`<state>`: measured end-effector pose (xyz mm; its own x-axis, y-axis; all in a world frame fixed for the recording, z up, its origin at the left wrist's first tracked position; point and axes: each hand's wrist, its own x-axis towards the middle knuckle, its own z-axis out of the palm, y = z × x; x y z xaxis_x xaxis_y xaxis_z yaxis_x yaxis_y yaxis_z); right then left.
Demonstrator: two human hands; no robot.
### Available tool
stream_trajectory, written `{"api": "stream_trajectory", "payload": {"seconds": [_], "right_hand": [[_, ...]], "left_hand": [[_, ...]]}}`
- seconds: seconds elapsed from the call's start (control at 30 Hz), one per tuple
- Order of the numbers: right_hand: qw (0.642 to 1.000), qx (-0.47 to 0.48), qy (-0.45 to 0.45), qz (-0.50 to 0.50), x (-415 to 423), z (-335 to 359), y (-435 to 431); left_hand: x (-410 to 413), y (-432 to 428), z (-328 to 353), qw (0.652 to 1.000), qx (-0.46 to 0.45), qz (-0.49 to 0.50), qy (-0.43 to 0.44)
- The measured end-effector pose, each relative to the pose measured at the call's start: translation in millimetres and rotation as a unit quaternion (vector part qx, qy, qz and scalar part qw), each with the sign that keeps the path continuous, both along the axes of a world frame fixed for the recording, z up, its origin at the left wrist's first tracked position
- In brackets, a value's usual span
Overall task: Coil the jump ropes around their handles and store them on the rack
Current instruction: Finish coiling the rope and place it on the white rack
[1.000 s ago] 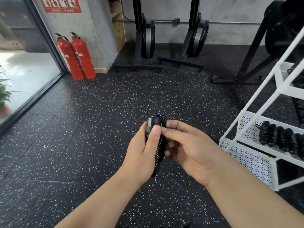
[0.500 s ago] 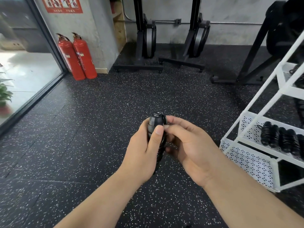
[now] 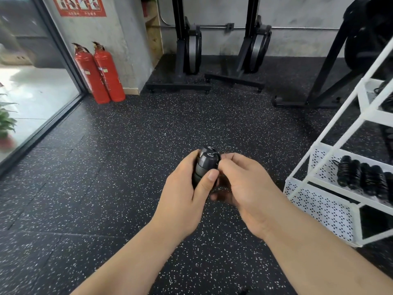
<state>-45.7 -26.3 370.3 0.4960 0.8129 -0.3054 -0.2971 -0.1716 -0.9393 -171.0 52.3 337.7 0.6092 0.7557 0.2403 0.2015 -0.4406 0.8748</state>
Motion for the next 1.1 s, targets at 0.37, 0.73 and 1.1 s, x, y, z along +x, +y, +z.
{"api": "stream_trajectory", "payload": {"seconds": [0.37, 0.73, 1.1], "right_hand": [[0.999, 0.024, -0.043, 0.021, 5, -2, -1], [0.965, -0.001, -0.257, -0.043, 6, -8, 3], [0.967, -0.033, -0.251, 0.034, 27, 2, 0]], "left_hand": [[3, 1, -1, 0.998, -0.054, -0.007, -0.018], [2, 2, 0, 0.999, -0.031, -0.014, 0.002], [-1, 3, -7, 0.997, 0.027, -0.017, 0.066]]}}
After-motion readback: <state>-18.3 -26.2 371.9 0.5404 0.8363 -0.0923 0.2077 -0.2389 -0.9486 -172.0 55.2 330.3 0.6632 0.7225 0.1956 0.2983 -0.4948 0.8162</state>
